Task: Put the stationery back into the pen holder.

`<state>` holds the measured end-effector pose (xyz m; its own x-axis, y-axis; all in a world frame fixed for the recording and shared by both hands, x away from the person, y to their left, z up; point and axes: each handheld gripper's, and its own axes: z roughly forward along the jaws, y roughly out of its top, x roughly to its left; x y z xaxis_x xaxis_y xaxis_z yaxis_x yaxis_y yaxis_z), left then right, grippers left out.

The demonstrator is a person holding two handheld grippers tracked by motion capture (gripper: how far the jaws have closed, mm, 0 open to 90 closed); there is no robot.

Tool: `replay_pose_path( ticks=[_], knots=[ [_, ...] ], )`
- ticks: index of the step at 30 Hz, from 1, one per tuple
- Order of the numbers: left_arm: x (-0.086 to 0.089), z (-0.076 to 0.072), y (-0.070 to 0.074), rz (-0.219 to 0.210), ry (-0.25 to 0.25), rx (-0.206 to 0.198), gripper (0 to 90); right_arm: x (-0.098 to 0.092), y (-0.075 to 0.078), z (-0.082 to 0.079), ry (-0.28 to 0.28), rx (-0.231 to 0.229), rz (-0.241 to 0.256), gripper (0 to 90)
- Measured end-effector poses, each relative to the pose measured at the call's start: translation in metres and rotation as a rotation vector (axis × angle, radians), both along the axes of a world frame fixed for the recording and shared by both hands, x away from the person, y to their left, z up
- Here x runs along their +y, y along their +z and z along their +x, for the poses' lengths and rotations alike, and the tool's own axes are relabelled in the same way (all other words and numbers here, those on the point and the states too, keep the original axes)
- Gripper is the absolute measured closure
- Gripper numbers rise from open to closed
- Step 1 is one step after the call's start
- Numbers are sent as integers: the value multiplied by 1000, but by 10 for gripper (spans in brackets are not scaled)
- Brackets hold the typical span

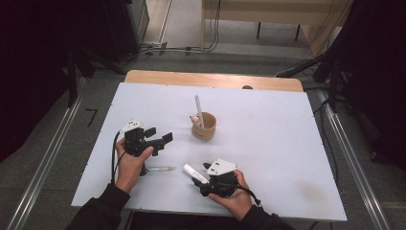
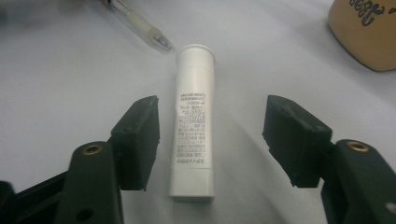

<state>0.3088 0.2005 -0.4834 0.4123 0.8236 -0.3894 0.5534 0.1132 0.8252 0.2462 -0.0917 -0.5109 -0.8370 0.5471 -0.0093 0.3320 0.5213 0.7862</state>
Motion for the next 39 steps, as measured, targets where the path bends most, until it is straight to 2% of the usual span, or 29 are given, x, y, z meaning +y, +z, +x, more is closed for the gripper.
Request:
replay_pose_path(
  ticks=[11,15,22,31,35,39],
  knots=[
    [-1,0,-1,4,-4,3,155,3,-1,-6,27,-22,-53,496],
    [-2,0,-1,4,-7,5,155,4,-2,-6,34,-15,-64,562],
    [-3,-1,-1,4,-13,4,155,7,-3,-6,34,-13,-94,616],
    [-4,-1,-1,3,-20,3,156,6,-3,-5,47,6,-86,680],
    [-6,-2,-1,2,-27,6,156,5,-3,-3,46,35,-69,688],
    [-6,-2,0,-5,-32,4,156,4,-2,-2,47,42,-61,690]
  ],
)
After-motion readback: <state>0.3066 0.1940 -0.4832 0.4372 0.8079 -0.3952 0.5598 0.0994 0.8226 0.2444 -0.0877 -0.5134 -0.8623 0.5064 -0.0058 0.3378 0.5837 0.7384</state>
